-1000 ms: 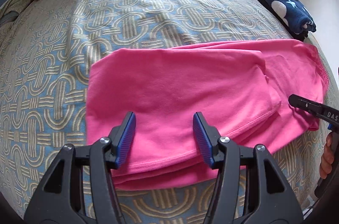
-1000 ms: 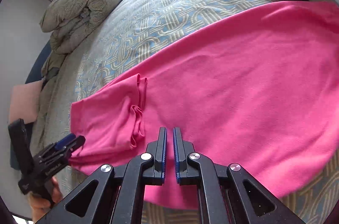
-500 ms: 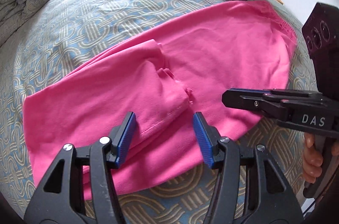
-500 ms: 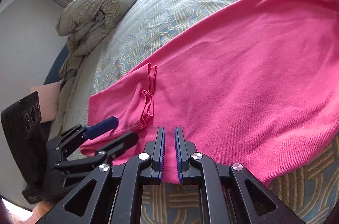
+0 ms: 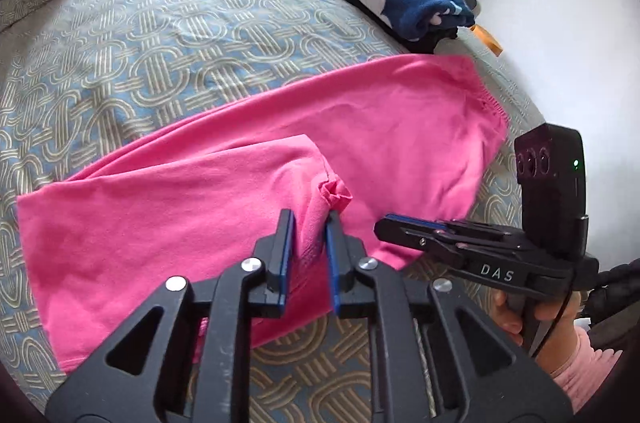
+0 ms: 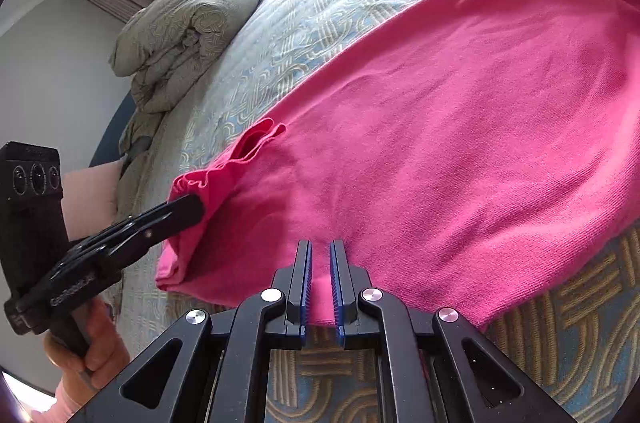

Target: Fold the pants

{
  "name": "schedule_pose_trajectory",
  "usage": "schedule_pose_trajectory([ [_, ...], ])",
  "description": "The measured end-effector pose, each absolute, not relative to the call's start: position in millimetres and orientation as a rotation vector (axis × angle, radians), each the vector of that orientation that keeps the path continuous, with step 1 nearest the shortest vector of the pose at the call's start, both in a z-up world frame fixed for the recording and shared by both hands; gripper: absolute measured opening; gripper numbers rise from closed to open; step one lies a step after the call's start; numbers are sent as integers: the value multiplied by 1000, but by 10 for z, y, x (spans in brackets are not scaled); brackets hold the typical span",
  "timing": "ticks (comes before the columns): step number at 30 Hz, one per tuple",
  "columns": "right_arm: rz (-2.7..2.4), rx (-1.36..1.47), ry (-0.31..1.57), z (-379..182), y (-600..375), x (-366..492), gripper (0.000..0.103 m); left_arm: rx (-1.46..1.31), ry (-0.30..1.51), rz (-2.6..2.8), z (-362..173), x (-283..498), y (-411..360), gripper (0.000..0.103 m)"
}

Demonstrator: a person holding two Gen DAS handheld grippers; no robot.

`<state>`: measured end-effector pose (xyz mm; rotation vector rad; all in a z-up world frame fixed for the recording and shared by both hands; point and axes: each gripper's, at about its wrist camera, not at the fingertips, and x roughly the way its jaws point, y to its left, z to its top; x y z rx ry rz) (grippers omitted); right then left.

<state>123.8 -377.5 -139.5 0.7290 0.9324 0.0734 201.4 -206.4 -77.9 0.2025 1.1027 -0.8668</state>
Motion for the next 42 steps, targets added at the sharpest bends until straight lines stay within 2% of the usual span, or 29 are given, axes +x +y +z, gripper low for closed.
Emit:
schedule_pose_trajectory([
  [1, 71, 732, 933, -1392, -3773, 1245, 9, 238, 1099, -832, -830, 1994, -2088, 34],
  [2, 67, 734, 933, -1389, -3774, 1240, 9, 269, 1098, -812, -888, 1968, -2117, 47],
  [3, 64, 736, 933, -1385, -3777, 1233, 9, 285, 1103, -804, -940, 1948, -2138, 53],
  [7, 71, 757, 933, -1377, -3809, 1216, 13, 272, 1150, -830, -1025, 1894, -2138, 54],
  [11, 84, 765, 938, -1351, -3841, 1276, 14, 343, 1067, -768, -937, 1851, -1986, 56],
  [14, 124, 785, 930, -1322, -3824, 1375, 20, 310, 1056, -709, -888, 1937, -1737, 58],
  [15, 139, 789, 931, -1319, -3806, 1419, 28, 286, 1060, -692, -881, 1973, -1644, 59],
  [16, 153, 789, 940, -1328, -3783, 1474, 43, 264, 1067, -676, -873, 2014, -1551, 59],
  [17, 159, 792, 954, -1349, -3767, 1536, 49, 248, 1071, -656, -871, 2050, -1465, 59],
  [21, 156, 794, 953, -1319, -3711, 1686, 56, 185, 1099, -590, -933, 2178, -1213, 60],
  [27, 151, 759, 961, -1270, -3577, 1764, 56, 301, 1082, -505, -1139, 2199, -1268, 60],
  [29, 113, 742, 948, -1220, -3618, 1706, 56, 233, 1103, -507, -1152, 2250, -1197, 61],
  [35, -191, 610, 887, -1045, -4126, 1230, 56, 144, 1112, -509, -1035, 2310, -1127, 60],
  [42, -546, 415, 880, -944, -4493, 666, 56, 180, 1087, -620, -946, 2173, -1575, 61],
])
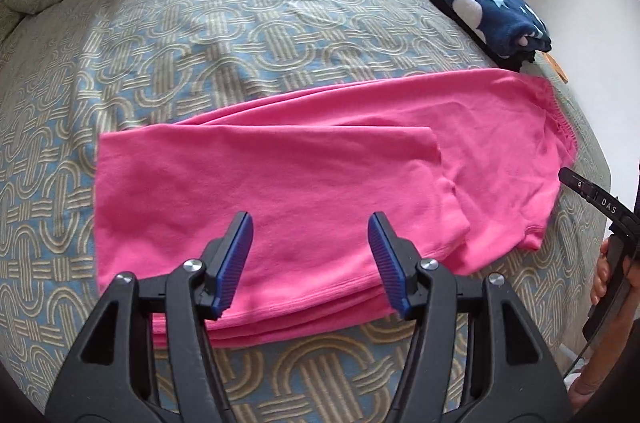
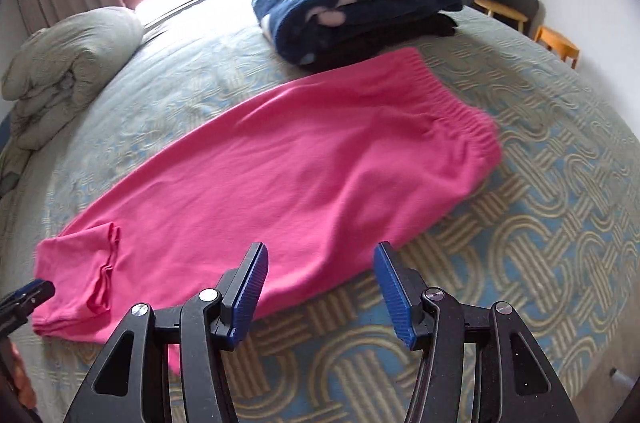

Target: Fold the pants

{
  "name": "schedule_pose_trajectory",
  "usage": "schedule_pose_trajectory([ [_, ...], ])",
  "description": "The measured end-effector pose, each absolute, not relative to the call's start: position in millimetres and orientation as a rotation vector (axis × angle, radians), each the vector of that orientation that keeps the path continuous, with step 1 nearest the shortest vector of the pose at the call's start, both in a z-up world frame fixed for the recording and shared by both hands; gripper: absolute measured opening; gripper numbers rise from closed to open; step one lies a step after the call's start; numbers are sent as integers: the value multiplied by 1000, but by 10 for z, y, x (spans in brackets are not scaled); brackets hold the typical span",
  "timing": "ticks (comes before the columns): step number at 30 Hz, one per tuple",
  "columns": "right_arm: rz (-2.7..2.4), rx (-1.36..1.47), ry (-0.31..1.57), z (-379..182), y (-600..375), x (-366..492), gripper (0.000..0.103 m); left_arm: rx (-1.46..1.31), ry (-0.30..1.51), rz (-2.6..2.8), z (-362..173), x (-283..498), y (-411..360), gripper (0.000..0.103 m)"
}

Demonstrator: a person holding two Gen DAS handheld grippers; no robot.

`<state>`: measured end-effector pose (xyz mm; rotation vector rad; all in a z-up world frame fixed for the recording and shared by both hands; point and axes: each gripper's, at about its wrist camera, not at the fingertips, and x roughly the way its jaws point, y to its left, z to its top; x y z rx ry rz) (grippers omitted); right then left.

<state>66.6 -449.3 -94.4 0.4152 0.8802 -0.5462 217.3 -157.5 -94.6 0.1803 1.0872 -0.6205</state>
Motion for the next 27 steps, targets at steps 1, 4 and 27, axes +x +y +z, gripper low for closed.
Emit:
schedule_pose_trajectory([
  [1, -557, 434, 878, -966, -4571, 594, 56, 193, 1083, -630, -946, 2157, -1651, 61],
  [4, -584, 521, 892, -1052, -4776, 469, 56, 225, 1067, -652, -936, 2117, -1847, 61],
  [27, -404, 1038, 545, -1277, -5887, 520, 6, 224, 1105, -696, -1106, 1999, -2175, 69],
])
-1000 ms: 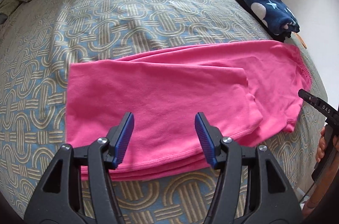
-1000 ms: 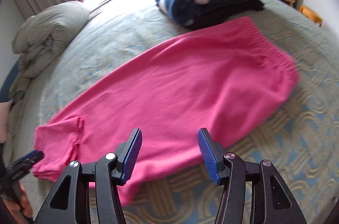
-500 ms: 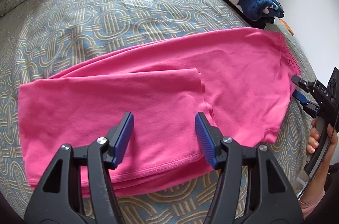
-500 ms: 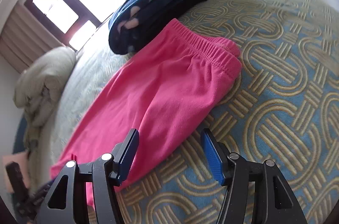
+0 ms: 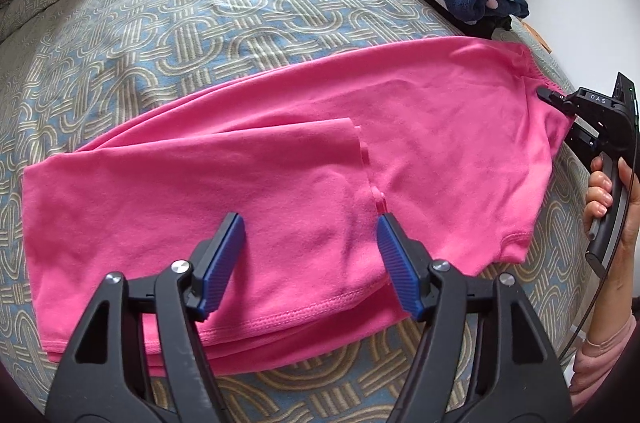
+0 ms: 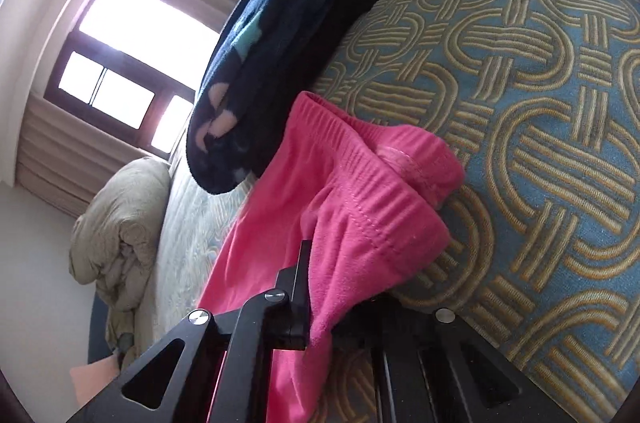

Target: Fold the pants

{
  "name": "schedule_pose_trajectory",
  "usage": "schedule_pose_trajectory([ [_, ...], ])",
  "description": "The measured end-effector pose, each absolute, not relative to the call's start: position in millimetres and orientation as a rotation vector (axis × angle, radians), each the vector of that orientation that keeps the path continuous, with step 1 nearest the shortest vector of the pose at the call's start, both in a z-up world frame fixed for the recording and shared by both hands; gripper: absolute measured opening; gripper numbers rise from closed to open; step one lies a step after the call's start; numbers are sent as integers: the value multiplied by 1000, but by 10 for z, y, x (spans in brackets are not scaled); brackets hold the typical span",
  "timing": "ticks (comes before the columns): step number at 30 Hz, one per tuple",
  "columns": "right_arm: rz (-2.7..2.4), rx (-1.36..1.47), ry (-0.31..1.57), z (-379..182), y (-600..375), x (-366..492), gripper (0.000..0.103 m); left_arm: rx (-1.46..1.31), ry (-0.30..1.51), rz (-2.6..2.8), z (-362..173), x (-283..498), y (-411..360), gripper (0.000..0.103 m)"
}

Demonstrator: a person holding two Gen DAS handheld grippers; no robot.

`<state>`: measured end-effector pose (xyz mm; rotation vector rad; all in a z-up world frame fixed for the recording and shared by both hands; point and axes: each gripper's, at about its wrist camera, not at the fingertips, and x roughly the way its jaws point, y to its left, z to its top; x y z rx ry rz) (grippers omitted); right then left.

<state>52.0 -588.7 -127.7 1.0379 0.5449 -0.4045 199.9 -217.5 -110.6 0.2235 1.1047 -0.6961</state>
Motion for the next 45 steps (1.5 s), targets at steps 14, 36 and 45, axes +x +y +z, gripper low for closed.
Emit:
schedule_pose_trajectory([
  [14, 78, 127, 608, -177, -3314, 1355, 6, -123, 1160, -605, -995, 2233, -1158, 69],
  [36, 105, -305, 847, -1141, -2237, 1169, 54, -284, 1218, -646, -1041, 2282, -793, 73],
  [45, 80, -106, 799, -877, -2595, 1030, 57, -194, 1273, -728, -1121, 2215, -1291, 77],
])
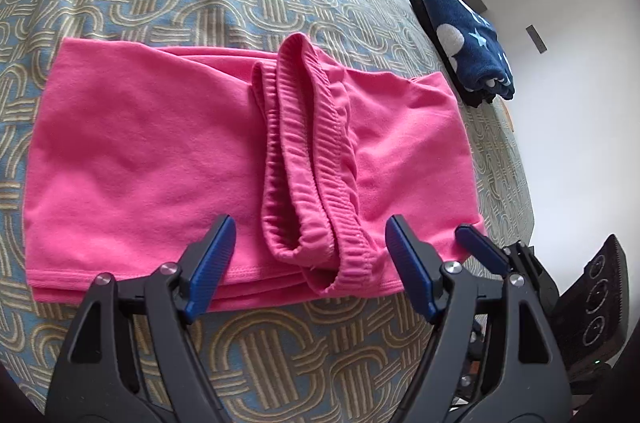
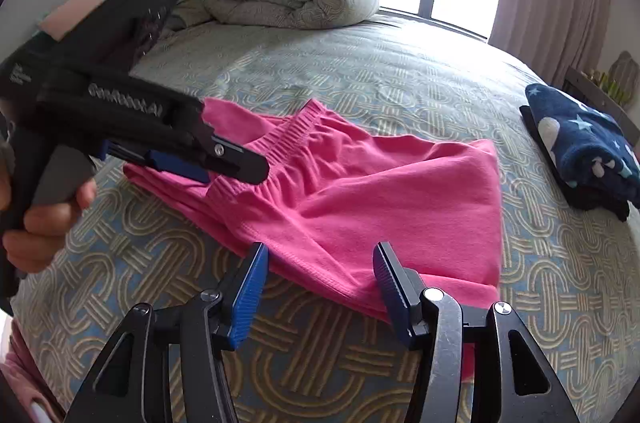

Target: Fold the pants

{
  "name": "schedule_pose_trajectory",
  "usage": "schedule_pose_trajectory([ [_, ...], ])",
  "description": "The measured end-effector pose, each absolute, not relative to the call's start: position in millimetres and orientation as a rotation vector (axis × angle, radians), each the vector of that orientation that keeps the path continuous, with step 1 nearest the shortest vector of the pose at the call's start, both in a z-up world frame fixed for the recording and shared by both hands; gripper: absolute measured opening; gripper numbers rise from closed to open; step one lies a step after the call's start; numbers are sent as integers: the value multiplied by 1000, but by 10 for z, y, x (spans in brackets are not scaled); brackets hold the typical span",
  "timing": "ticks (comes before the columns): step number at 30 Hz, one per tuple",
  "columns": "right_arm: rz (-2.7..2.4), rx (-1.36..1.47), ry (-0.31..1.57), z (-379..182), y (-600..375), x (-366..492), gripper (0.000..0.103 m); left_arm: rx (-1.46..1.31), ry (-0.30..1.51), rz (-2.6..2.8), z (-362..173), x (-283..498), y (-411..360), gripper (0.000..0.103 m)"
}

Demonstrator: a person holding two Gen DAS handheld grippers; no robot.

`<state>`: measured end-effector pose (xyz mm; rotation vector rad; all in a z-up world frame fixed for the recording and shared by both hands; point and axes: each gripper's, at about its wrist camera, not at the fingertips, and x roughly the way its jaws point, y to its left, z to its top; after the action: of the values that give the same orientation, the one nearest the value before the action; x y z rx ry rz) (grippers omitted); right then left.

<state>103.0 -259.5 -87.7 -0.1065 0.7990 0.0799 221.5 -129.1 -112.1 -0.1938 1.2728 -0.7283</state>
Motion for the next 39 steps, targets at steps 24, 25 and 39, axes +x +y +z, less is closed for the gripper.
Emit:
schedule_pose_trajectory([
  [24, -175, 346, 796, -1001, -3729, 790, 67, -126, 1253, -677, -1147, 2301, -1513, 32],
  [25, -183, 338, 799, -1003, -3730, 764, 70, -147, 1257, -680, -1151, 2316, -1488, 28],
  [39, -187, 284, 837, -1122, -3756, 398, 72, -212, 1200, -701, -907, 2331, -1441, 17],
])
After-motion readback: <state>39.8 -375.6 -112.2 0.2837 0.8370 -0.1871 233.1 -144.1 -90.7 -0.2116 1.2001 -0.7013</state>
